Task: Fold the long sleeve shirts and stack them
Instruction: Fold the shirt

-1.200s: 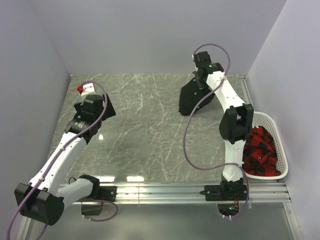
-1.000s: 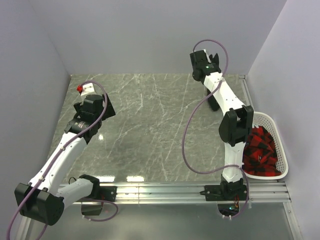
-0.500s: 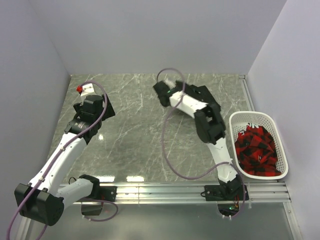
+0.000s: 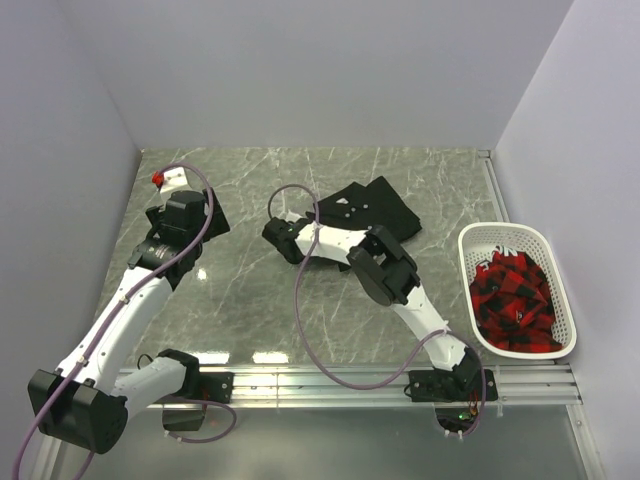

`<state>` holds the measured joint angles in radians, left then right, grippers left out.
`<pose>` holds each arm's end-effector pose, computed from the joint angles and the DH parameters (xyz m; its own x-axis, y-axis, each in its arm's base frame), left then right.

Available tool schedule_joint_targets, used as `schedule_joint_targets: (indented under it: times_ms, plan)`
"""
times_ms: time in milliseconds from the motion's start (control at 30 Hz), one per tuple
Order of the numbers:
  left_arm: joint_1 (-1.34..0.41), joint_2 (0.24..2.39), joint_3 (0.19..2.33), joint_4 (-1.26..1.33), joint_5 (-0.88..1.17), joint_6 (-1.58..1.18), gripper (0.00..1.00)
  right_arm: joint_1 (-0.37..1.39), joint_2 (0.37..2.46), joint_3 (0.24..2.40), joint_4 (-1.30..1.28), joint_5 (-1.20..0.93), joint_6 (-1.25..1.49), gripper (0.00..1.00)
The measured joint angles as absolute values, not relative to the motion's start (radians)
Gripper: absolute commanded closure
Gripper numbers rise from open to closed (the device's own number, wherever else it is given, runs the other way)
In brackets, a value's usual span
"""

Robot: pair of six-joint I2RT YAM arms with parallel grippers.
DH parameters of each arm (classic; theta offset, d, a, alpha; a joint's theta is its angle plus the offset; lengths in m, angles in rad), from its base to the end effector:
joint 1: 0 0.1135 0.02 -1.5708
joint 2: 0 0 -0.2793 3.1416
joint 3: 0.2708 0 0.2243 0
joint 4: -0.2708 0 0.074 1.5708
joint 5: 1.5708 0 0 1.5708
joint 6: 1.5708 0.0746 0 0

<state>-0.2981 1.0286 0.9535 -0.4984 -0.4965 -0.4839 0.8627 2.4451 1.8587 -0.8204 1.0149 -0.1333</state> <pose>0.2142 -0.0286 0.3206 -0.4013 -0.3046 -0.8638 -0.3513 0.9222 -0.1620 0.3512 0.3127 0.1112 -0.5947 -0.8024 -0.0504 -0.3932 0.3450 -0.8523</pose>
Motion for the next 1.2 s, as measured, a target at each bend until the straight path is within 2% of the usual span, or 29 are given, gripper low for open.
schedule_joint_targets:
  times_ms: [67,267,533,633,700,833,1033,1200]
  plan:
    - [-0.298,1.029,0.953,-0.498,-0.498,-0.484,0.01,0.885,2.445,1.863,-0.829,0.998,-0.126,0.49]
    - [-0.298,1.029,0.953,-0.498,-0.502,-0.484,0.01,0.943,2.430,1.889,-0.864,0.923,-0.123,0.46]
    - [-0.296,1.015,0.953,-0.498,-0.503,-0.484,0.01,1.007,2.236,1.871,-0.839,0.613,-0.055,0.46]
    - [-0.295,1.010,0.952,-0.498,-0.502,-0.485,0.01,0.993,2.106,1.807,-0.793,0.542,-0.037,0.50]
    - [-0.292,1.010,0.952,-0.498,-0.502,-0.485,0.01,0.961,2.012,1.745,-0.748,0.491,-0.010,0.57]
    - [-0.288,1.010,0.952,-0.498,-0.502,-0.485,0.01,0.837,1.933,1.660,-0.681,0.413,0.043,0.60]
    - [-0.286,1.010,0.952,-0.497,-0.494,-0.485,0.01,0.662,1.927,1.500,-0.570,0.285,0.116,0.62]
    - [-0.282,1.010,0.952,-0.495,-0.493,-0.485,0.01,0.655,2.003,1.461,-0.505,0.193,0.171,0.63]
